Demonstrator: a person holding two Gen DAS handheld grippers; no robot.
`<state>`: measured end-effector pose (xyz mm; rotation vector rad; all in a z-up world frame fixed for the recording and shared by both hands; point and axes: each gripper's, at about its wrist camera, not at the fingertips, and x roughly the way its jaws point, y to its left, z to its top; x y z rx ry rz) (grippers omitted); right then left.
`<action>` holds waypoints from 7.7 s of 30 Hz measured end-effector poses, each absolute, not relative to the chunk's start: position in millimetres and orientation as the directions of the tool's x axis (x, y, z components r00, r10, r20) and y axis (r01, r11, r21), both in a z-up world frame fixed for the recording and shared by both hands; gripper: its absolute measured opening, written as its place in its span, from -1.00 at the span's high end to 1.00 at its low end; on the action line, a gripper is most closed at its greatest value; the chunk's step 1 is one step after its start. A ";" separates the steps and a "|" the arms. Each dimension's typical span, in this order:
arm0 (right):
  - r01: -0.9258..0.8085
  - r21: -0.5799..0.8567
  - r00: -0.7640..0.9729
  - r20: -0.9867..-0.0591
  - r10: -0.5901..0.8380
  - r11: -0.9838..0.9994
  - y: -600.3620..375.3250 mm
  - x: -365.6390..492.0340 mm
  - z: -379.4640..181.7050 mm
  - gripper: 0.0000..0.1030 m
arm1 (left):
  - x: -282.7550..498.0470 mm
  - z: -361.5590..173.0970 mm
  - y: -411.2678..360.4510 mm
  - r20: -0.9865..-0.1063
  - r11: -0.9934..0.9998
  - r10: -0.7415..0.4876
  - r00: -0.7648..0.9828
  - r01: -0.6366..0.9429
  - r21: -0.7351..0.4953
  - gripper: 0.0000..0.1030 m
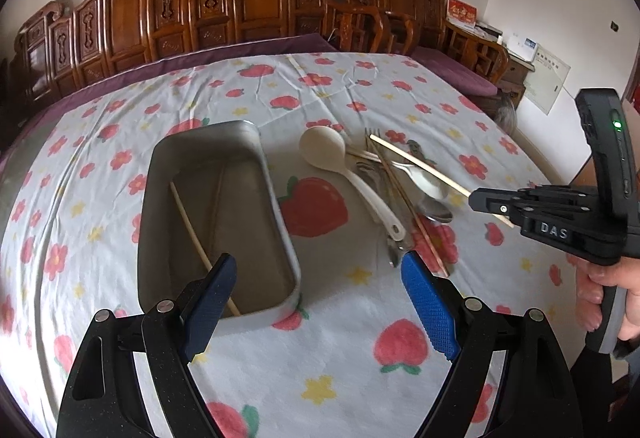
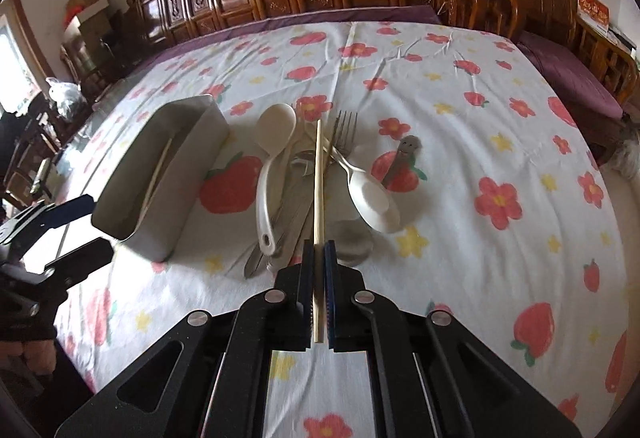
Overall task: Organize utensils
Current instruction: 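Grasp a white plastic spoon by its handle with the left tool while the right holds the chopstick, then carry the white spoon into the tray and release it while the right tool carries the chopstick over, then lower the chopstick into the grey tray and open the right tool, then move both open tools back over the remaining utensil pile, then grasp a white plastic utensil by its handle with the right tool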
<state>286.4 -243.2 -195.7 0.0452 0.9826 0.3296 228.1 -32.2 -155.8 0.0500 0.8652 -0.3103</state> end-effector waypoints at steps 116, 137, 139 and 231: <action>-0.410 0.254 0.488 -0.750 0.446 0.876 -108.1 301.2 -133.5 0.88 | 321.2 -173.1 52.4 -0.880 0.985 -0.158 0.447 0.134 -0.108 0.93; -0.410 0.270 0.416 -0.794 0.442 0.871 -48.6 313.3 -177.7 0.88 | 274.4 -147.7 107.6 -0.849 0.994 -0.102 0.518 0.094 -0.063 0.56; -0.407 0.253 0.418 -0.803 0.425 0.878 -43.6 314.4 -182.0 0.88 | 269.6 -146.4 114.0 -0.849 0.994 -0.102 0.519 0.086 -0.067 0.56; -0.493 -0.007 0.294 -0.943 0.159 0.870 -207.1 419.5 -251.5 0.54 | 271.3 -156.0 -47.4 -0.848 0.971 -0.191 0.495 0.225 -0.087 0.25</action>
